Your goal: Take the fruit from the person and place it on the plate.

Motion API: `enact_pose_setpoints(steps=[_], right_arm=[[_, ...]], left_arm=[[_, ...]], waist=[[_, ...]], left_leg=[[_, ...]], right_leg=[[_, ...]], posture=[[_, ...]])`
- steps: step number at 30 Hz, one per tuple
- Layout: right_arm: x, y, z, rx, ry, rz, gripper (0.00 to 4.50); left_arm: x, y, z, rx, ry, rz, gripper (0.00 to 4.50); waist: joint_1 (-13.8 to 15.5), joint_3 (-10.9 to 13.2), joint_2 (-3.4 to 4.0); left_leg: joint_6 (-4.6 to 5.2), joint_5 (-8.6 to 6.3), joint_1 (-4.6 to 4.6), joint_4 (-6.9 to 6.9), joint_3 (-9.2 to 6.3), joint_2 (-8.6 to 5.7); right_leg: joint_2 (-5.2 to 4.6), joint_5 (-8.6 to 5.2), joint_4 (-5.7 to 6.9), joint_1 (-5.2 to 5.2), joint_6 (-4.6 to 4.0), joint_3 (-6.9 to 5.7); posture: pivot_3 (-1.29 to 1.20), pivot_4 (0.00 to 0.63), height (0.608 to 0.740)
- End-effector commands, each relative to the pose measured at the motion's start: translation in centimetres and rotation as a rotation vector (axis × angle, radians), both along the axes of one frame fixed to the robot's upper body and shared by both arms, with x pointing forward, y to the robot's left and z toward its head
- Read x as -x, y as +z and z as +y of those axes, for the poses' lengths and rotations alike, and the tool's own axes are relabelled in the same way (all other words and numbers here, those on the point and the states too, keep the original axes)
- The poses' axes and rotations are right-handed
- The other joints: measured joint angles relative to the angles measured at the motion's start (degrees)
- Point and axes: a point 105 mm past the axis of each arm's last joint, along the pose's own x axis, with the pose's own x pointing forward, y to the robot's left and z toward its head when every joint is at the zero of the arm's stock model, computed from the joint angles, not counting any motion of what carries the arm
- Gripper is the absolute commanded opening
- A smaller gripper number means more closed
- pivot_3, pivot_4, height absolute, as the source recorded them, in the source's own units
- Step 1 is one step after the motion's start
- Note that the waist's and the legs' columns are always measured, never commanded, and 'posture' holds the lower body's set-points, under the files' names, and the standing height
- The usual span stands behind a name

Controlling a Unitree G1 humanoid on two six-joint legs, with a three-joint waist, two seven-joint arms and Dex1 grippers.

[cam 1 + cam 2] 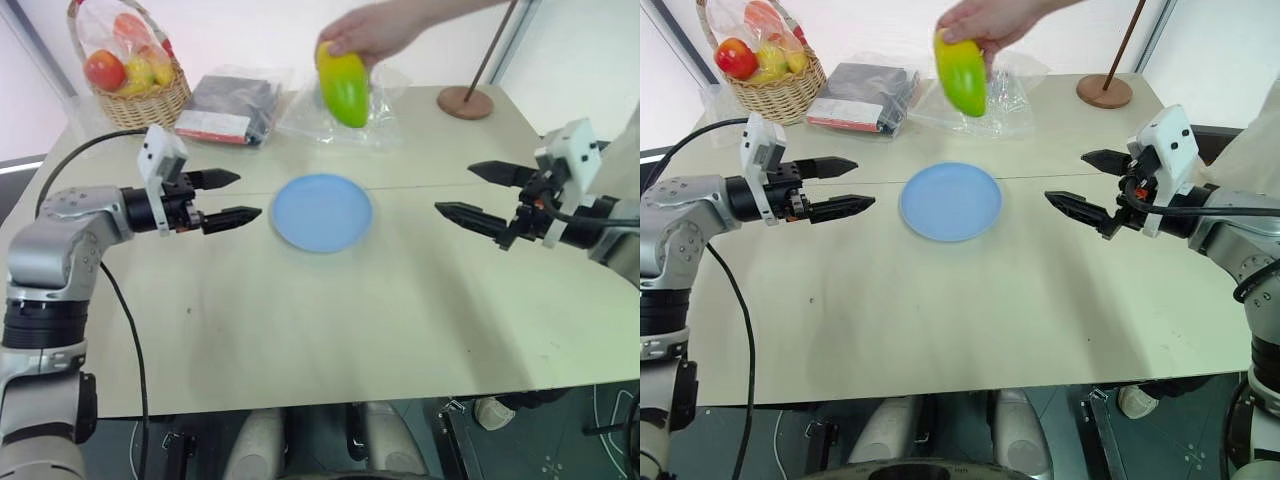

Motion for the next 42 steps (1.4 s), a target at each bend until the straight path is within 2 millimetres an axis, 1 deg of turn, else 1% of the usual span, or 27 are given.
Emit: enact_pose_setpoints(steps=[1, 6, 7, 10, 12, 14, 17, 19, 20, 23, 25, 34, 42], right_arm=[[0.1, 2.0, 0.6, -0.016, 0.005, -0.084, 4.49], [-0.6, 2.6, 1.5, -0.050, 0.007, -0.101, 4.49], [-1.0, 2.9, 1.8, -0.077, 0.003, -0.102, 4.49], [-2.2, 4.0, 3.8, -0.189, 0.019, -0.085, 4.49], [-2.2, 4.6, 5.9, -0.219, 0.081, -0.067, 4.49], [-2.5, 5.2, 7.5, -0.258, 0.118, -0.042, 4.49], [-3.6, 6.0, 8.6, -0.356, 0.109, 0.033, 4.49], [-4.4, 7.2, 9.4, -0.489, 0.111, 0.111, 4.49], [-4.6, 7.5, 9.7, -0.508, 0.112, 0.127, 4.49], [-5.3, 7.9, 10.4, -0.513, 0.090, 0.157, 4.49], [-5.9, 7.8, 10.7, -0.511, 0.078, 0.177, 4.49], [-7.2, 7.6, 12.1, -0.515, 0.095, 0.213, 4.49], [-7.5, 8.0, 13.8, -0.521, 0.156, 0.227, 4.49]], left_arm=[[-0.1, 1.1, 0.0, -0.006, -0.003, -0.053, 4.50], [-0.4, 1.2, -0.2, 0.005, 0.001, -0.058, 4.50], [-0.5, 1.2, -0.2, 0.014, 0.006, -0.059, 4.50], [-0.8, 1.1, -0.1, 0.027, 0.021, -0.061, 4.50], [-0.9, 1.2, -0.2, 0.027, 0.019, -0.062, 4.50], [-1.0, 1.2, -0.3, 0.028, 0.020, -0.067, 4.50], [-1.1, 1.3, -0.3, 0.028, 0.024, -0.072, 4.50], [-1.2, 1.3, -0.2, 0.024, 0.030, -0.077, 4.50], [-1.2, 1.3, -0.2, 0.023, 0.032, -0.078, 4.50], [-1.2, 1.2, -0.1, 0.020, 0.040, -0.080, 4.50], [-1.1, 1.2, -0.2, 0.019, 0.041, -0.082, 4.50], [-0.9, 1.2, 0.0, 0.017, 0.054, -0.086, 4.50], [-0.7, 1.2, 0.2, 0.016, 0.064, -0.091, 4.50]], waist=[[0.0, 0.0, 0.01], [0.0, 0.0, 0.00], [0.0, 0.0, 0.01], [-0.4, 0.0, 0.03], [-0.2, 0.0, 0.03], [-0.2, 0.0, 0.04], [-0.2, 0.0, 0.04], [-0.2, 0.0, 0.04], [-0.2, 0.0, 0.04], [0.1, 0.0, 0.04], [0.0, 0.0, 0.04], [-0.4, 0.0, 0.04], [-0.4, 0.0, 0.05]], left_leg=[[0.00, 0.00, 0.00, 0.00, 0.00, 0.00], [0.00, 0.00, 0.00, 0.00, 0.00, 0.00], [0.00, 0.00, -0.01, 0.00, 0.00, 0.00], [0.00, 0.00, 0.01, 0.00, 0.03, 0.00], [0.00, 0.00, -0.01, 0.00, 0.02, 0.01], [0.00, 0.00, -0.04, -0.04, -0.02, 0.04], [0.00, 0.00, -0.20, -0.05, -0.03, 0.02], [0.00, 0.00, -0.28, -0.05, -0.02, -0.01], [0.00, 0.00, -0.32, -0.05, -0.02, -0.02], [-0.01, 0.01, -0.73, -0.03, -0.06, -0.03], [-0.01, 0.01, -0.81, -0.03, -0.06, -0.06], [0.05, -0.02, -0.82, -0.05, 0.02, -0.06], [0.04, -0.02, -0.82, -0.05, 0.02, -0.05]], right_leg=[[0.00, 0.00, 0.00, 0.00, 0.00, 0.00], [0.01, 0.00, 0.00, -0.02, 0.00, 0.00], [0.01, 0.00, 0.00, -0.02, 0.00, 0.00], [0.00, 0.01, 0.01, -0.02, 0.00, 0.02], [0.01, 0.02, 0.05, -0.08, 0.01, 0.03], [0.05, 0.10, 0.06, -0.12, 0.14, 0.02], [0.02, 0.12, 0.06, -0.24, 0.16, 0.01], [-0.04, 0.13, 0.05, -0.31, 0.17, 0.01], [-0.06, 0.14, 0.06, -0.34, 0.17, 0.00], [-0.09, 0.15, 0.12, -0.75, 0.16, -0.01], [-0.12, 0.15, 0.12, -0.84, 0.16, -0.02], [-0.07, 0.15, 0.12, -0.89, 0.17, -0.03], [-0.01, 0.15, 0.14, -0.90, 0.17, -0.03]], posture=[[0.00, 0.150, 0.740], [0.00, 0.150, 0.740], [0.00, 0.150, 0.740], [0.00, 0.150, 0.740], [0.00, 0.150, 0.740], [0.00, 0.150, 0.740], [0.00, 0.150, 0.740], [0.00, 0.150, 0.740], [0.00, 0.150, 0.740], [0.00, 0.150, 0.740], [0.00, 0.150, 0.740], [0.00, 0.150, 0.740], [0.00, 0.150, 0.740]])
